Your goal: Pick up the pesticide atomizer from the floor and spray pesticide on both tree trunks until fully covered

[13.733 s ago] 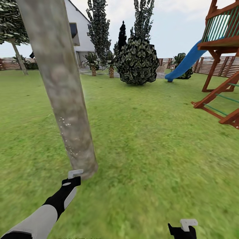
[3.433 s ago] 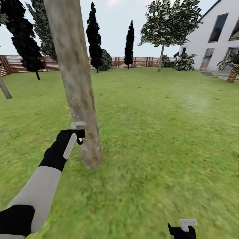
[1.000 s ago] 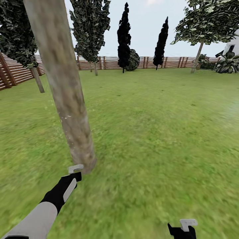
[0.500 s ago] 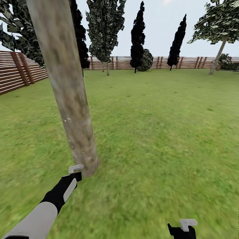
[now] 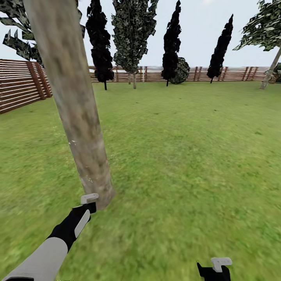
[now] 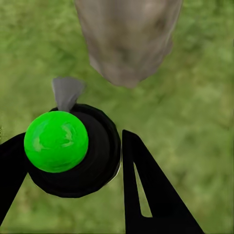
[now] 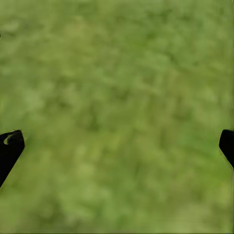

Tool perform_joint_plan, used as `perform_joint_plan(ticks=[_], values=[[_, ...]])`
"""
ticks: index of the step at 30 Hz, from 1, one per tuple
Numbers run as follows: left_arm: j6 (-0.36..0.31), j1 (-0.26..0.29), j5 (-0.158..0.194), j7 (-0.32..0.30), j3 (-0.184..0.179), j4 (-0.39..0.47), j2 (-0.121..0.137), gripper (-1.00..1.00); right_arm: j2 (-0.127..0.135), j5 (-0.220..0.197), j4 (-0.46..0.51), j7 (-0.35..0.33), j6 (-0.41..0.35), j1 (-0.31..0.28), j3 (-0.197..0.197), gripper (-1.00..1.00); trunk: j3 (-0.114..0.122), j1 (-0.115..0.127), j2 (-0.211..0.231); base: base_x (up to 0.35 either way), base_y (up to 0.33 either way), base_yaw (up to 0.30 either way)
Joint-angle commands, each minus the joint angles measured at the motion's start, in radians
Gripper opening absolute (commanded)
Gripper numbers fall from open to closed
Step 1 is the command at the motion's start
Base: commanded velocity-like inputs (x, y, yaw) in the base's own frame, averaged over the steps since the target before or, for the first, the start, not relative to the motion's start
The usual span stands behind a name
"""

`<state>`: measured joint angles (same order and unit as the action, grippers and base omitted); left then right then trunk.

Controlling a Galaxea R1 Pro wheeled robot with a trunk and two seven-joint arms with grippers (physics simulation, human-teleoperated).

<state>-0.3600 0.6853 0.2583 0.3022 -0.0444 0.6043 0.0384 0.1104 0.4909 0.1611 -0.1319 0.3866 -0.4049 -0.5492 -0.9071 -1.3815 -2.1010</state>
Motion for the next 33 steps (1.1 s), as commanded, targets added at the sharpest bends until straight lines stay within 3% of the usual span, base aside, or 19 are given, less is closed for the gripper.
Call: perform_joint_plan(ticks=[1,11,24,33], values=[[0.0,0.0,-0.001,0.0,0.0,0.0,0.0,-1.0,0.0,0.0,0.0,0.0,0.0,0.0,0.0,1.0,0.0,0.0,0.0,0.132,-0.263,0.276],[0.0,0.0,-0.004,-0.001,-0.002,0.0,-0.002,-1.0,0.0,0.0,0.0,0.0,0.0,0.0,0.0,1.0,0.0,0.0,0.0,0.136,-0.263,0.268],[0.0,-0.001,-0.008,-0.003,-0.002,0.0,-0.006,-1.0,0.0,0.0,0.0,0.0,0.0,0.0,0.0,1.0,0.0,0.0,0.0,0.081,-0.266,0.013],[0.001,-0.001,-0.008,-0.005,-0.002,0.0,-0.006,-1.0,0.0,0.0,0.0,0.0,0.0,0.001,0.0,1.0,0.0,0.0,0.0,0.0,-0.271,0.238]])
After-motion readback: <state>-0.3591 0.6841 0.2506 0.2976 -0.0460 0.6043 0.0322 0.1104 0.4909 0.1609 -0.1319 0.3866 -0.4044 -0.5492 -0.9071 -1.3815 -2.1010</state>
